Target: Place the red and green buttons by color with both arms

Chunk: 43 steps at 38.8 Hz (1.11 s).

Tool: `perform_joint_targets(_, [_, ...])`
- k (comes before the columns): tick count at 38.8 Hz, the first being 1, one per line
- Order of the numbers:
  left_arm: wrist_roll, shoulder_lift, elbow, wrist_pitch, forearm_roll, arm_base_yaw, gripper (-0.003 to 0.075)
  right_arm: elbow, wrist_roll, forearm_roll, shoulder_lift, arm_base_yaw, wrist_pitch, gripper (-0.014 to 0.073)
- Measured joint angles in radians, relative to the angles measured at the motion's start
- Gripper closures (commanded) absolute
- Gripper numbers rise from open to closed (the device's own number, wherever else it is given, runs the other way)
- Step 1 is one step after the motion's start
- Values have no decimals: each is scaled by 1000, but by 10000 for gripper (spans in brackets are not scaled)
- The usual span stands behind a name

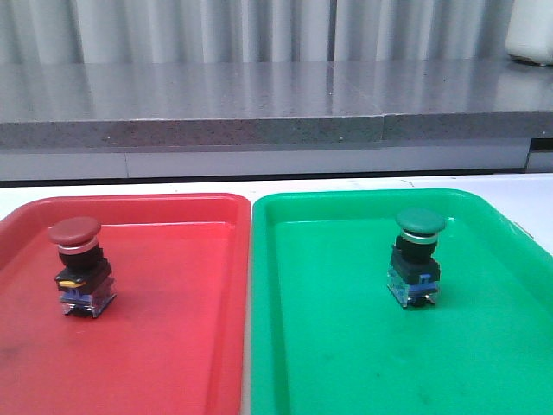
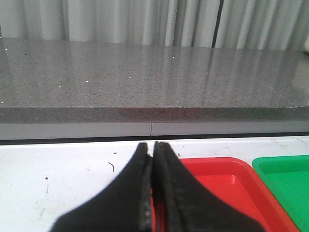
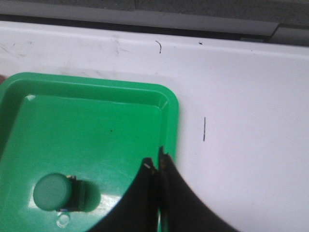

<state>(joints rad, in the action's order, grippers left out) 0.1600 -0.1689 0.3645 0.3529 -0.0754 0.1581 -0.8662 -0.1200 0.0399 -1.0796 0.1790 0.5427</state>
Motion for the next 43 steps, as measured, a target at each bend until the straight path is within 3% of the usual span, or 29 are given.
perform_joint_targets(12, [0,0,0,0,0,0,740,386,0,23,507,0,-144,702])
perform_joint_targets(23, [0,0,0,0,0,0,740,533,0,24,896,0,-149,702])
perform_joint_targets(43, [0,0,0,0,0,0,740,536,0,28,961,0,-147,702])
